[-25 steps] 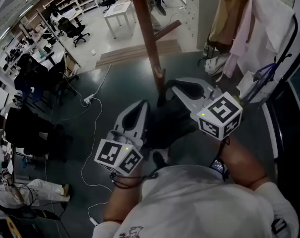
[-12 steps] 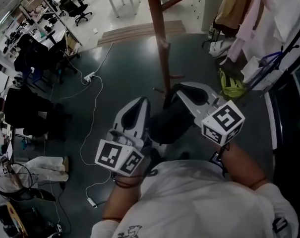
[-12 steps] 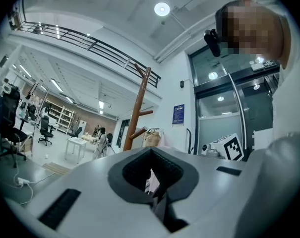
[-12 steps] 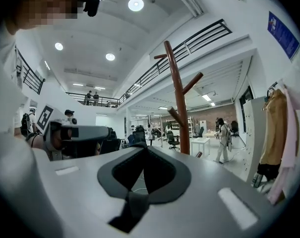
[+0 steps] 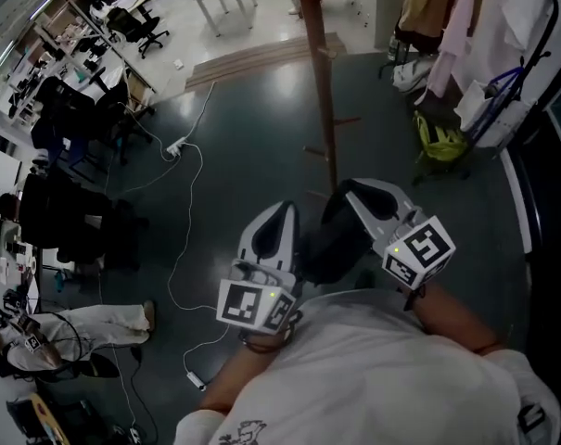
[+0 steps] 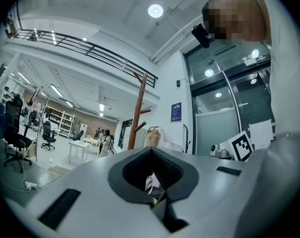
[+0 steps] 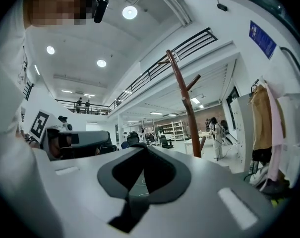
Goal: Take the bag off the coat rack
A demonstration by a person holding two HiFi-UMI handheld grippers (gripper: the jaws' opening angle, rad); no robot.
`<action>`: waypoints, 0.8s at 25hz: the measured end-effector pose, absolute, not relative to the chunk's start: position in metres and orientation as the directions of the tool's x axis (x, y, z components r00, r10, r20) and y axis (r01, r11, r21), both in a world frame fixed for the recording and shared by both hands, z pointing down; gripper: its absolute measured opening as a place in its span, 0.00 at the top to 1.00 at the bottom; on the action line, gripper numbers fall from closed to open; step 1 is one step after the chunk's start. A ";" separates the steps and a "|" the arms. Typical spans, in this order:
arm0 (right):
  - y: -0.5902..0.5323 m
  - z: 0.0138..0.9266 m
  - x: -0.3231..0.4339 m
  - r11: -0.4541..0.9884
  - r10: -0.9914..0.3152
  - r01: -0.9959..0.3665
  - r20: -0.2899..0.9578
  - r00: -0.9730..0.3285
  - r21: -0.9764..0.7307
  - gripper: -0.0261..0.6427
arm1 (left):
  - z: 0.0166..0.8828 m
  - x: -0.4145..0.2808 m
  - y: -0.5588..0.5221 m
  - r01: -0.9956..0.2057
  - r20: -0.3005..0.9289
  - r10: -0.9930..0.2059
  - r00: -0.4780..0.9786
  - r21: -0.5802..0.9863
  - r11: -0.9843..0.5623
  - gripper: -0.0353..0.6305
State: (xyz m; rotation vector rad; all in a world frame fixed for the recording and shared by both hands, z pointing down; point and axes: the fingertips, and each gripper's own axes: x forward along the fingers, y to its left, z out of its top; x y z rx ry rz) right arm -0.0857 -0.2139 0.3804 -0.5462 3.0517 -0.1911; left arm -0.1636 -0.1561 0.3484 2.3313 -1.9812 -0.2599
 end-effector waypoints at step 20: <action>-0.075 0.464 -0.124 0.804 -0.577 -0.579 0.062 -0.815 -0.135 0.93 | 0.426 -0.212 -0.045 -0.956 -0.038 -0.960 0.278 0.082 -0.281 0.95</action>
